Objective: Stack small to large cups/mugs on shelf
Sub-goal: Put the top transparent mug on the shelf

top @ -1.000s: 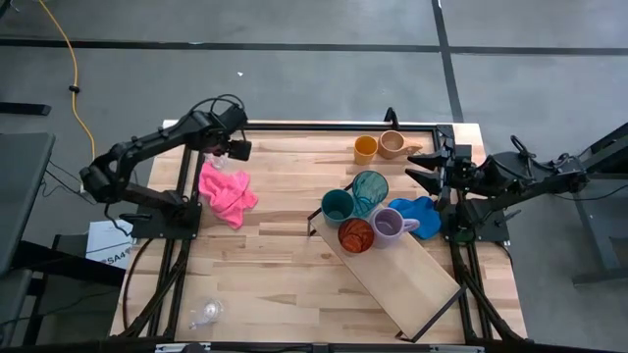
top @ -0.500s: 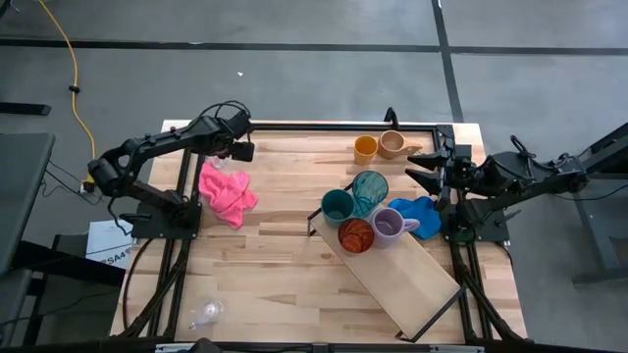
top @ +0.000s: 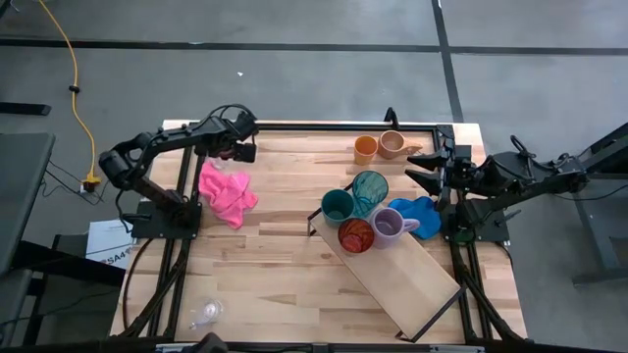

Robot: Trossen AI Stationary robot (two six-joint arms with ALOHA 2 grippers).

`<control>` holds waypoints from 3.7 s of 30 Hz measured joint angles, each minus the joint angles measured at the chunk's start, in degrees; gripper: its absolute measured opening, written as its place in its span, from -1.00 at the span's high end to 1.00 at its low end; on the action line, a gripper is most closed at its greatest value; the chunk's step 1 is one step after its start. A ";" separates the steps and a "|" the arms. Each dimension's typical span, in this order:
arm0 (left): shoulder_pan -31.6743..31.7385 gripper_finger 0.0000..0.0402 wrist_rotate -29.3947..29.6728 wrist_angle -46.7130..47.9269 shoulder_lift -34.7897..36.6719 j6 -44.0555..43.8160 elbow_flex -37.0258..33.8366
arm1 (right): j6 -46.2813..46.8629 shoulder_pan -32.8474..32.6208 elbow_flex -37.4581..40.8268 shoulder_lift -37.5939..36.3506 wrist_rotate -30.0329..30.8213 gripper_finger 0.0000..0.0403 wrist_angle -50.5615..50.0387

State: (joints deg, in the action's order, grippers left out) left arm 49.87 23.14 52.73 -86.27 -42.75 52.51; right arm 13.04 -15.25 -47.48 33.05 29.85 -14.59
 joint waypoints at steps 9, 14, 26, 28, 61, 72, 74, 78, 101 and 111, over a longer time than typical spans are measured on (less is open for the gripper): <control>0.00 0.76 -0.18 -0.42 -0.77 -1.00 0.00 | -0.02 0.00 0.00 0.00 -0.03 0.12 0.00; 0.00 0.95 -0.06 -0.70 -0.76 -0.91 0.00 | -0.02 0.00 0.00 -0.01 -0.04 0.12 0.00; -0.65 0.99 -2.45 -1.57 4.74 3.96 0.75 | -0.02 0.00 0.00 -0.01 -0.04 0.12 0.00; -1.52 0.99 -2.60 -1.53 6.03 4.80 2.30 | -0.02 0.00 0.02 0.01 -0.04 0.12 0.00; -29.79 1.00 -8.59 -1.96 -30.25 18.76 45.42 | 2.14 0.01 0.02 0.01 -0.04 0.12 0.03; -30.82 1.00 -13.45 -5.68 -31.90 19.96 45.38 | 2.14 0.01 0.02 -0.01 -0.04 0.12 0.18; -30.80 1.00 -13.52 -5.57 -31.90 20.10 45.38 | 2.14 0.00 0.02 0.01 -0.04 0.12 0.24; -30.78 1.00 -13.73 -4.36 -33.14 21.58 45.34 | 2.55 0.00 0.02 0.01 -0.04 0.12 0.26; -30.75 0.99 -17.14 -6.36 -34.98 24.46 45.31 | 2.38 0.01 0.02 -0.01 -0.04 0.12 0.23; -30.77 0.46 -17.16 -6.29 -34.96 24.46 45.31 | 2.38 0.02 0.02 -0.01 -0.04 0.12 0.22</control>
State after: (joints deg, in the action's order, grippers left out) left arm 19.09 5.98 46.44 -121.23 -18.28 97.82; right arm 15.42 -15.22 -47.46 33.04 29.80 -14.37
